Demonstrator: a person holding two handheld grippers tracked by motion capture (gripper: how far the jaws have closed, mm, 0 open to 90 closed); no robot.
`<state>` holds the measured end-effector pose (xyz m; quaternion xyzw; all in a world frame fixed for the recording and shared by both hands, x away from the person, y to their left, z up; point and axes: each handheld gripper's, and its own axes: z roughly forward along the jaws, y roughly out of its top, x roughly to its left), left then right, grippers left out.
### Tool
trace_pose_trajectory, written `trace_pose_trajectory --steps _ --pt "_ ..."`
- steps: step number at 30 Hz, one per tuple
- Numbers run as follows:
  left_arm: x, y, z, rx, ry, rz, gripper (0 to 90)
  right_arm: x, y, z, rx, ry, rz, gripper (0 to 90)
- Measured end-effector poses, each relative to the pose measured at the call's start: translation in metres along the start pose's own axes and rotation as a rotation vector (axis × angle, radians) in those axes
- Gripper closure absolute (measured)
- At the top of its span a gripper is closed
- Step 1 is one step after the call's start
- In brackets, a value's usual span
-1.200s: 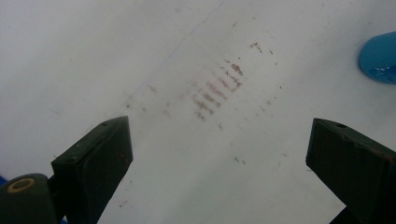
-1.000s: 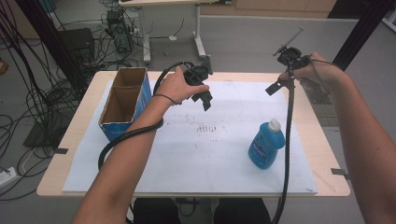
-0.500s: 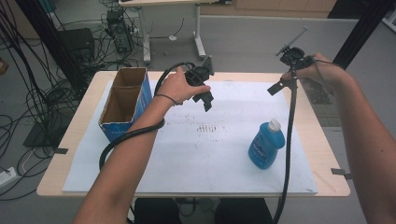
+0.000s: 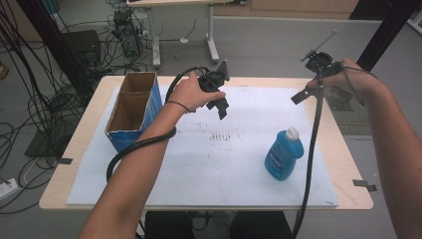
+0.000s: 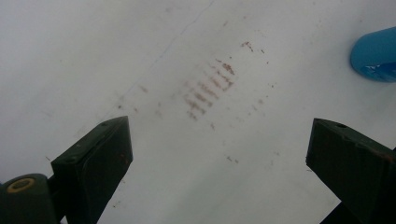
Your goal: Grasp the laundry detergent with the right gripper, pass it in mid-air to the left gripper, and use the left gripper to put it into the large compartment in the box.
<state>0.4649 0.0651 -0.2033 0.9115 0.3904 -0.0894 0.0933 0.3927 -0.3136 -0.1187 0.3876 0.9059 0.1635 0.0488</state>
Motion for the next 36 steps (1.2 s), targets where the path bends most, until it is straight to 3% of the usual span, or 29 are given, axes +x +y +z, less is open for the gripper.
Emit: trace_pose_trajectory --steps 36 --pt "-0.005 -0.006 0.003 0.013 0.004 -0.004 7.4 -0.006 -0.066 -0.009 -0.012 -0.026 0.072 5.6"
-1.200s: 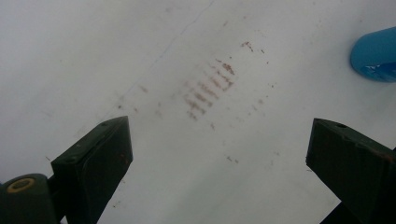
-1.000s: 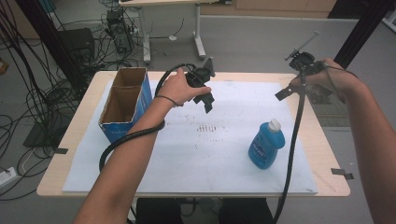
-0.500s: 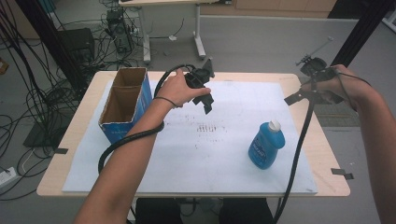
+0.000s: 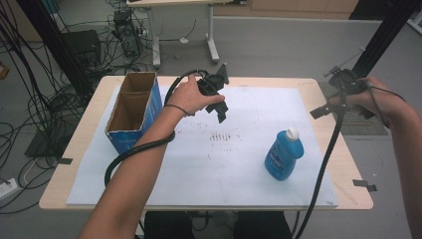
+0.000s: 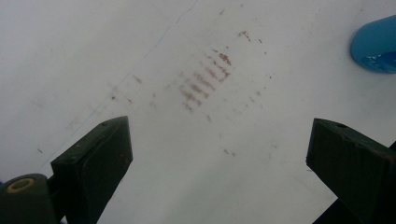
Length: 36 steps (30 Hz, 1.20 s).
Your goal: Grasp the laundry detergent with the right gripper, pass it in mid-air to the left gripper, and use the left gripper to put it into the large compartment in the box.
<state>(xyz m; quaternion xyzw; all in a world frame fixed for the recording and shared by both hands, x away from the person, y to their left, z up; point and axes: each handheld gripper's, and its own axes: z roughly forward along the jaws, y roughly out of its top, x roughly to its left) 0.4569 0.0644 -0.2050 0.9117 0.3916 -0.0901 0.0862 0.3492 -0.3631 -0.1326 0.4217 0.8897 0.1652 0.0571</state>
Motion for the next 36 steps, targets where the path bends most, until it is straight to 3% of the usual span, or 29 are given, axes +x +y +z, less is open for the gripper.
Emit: trace_pose_trajectory --steps 24,36 --pt "0.0 -0.002 0.002 0.012 0.007 -0.011 7.4 -0.009 -0.041 0.002 -0.008 0.005 0.041 5.9" --pt "-0.002 -0.015 0.002 0.014 0.014 -0.024 7.4 -0.009 -0.057 0.001 -0.017 0.008 0.041 5.9"
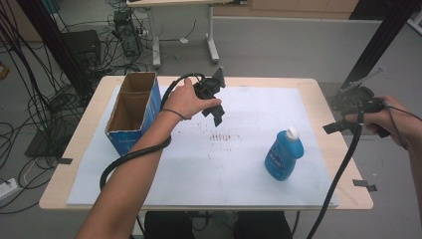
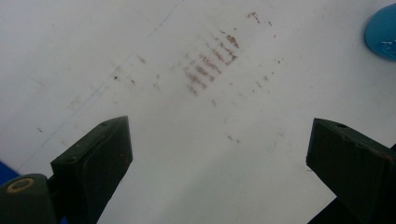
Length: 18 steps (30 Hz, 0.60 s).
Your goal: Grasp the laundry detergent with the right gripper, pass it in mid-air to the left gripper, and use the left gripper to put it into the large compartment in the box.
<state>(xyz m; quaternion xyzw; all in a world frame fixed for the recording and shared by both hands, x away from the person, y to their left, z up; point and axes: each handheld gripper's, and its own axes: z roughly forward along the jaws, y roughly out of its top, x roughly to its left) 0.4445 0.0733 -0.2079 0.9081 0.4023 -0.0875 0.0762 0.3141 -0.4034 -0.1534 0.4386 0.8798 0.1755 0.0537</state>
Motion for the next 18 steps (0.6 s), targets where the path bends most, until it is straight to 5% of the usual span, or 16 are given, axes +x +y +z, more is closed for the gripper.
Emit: trace_pose_trajectory --steps 18 --pt "0.004 -0.039 0.003 -0.001 -0.019 -0.032 7.3 0.006 -0.019 0.001 -0.023 0.01 -0.009 5.9"
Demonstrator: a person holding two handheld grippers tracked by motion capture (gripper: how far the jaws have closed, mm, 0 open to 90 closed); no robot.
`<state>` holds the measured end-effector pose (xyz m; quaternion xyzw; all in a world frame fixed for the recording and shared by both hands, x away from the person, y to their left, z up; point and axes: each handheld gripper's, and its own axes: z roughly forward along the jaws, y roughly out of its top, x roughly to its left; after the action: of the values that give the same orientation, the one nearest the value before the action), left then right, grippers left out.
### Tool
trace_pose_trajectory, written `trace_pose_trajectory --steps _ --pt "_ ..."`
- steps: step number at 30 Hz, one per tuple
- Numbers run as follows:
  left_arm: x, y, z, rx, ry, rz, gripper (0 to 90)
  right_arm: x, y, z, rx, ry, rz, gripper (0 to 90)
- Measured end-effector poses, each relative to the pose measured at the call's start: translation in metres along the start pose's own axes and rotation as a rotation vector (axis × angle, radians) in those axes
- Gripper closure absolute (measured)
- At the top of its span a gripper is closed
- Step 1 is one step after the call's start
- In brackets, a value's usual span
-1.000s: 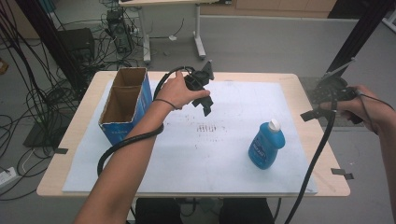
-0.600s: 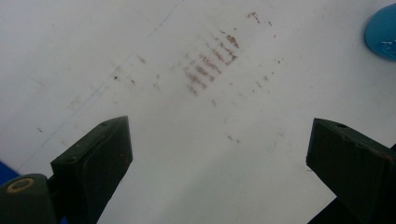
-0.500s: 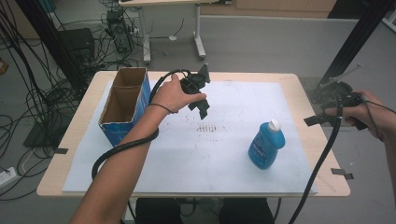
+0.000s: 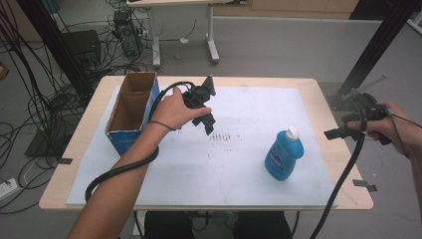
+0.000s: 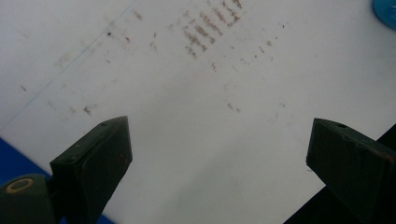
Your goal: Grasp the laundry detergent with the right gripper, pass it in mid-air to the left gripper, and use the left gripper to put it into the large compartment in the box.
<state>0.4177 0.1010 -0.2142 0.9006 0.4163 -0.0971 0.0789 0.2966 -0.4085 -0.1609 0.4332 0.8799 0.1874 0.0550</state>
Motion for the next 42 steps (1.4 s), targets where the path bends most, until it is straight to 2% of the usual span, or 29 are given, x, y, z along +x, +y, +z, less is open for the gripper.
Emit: trace_pose_trajectory --steps 7,14,24,34,42 --pt "0.002 -0.013 0.001 -0.008 -0.011 -0.013 7.0 0.004 -0.004 0.0 0.002 -0.013 -0.006 5.9" --pt "0.003 -0.034 0.002 -0.023 -0.024 -0.037 6.9 0.012 -0.012 -0.002 -0.008 -0.022 -0.019 5.8" --pt "0.005 -0.056 0.01 -0.044 -0.05 -0.045 6.8 0.014 -0.032 0.0 -0.051 -0.002 -0.012 5.8" --pt "0.001 -0.067 0.019 -0.052 -0.052 -0.059 6.9 0.023 -0.047 0.003 -0.06 0.007 -0.028 5.7" --pt "-0.005 -0.073 0.024 -0.058 -0.046 -0.047 7.0 0.031 -0.058 0.006 -0.068 0.018 -0.039 5.6"
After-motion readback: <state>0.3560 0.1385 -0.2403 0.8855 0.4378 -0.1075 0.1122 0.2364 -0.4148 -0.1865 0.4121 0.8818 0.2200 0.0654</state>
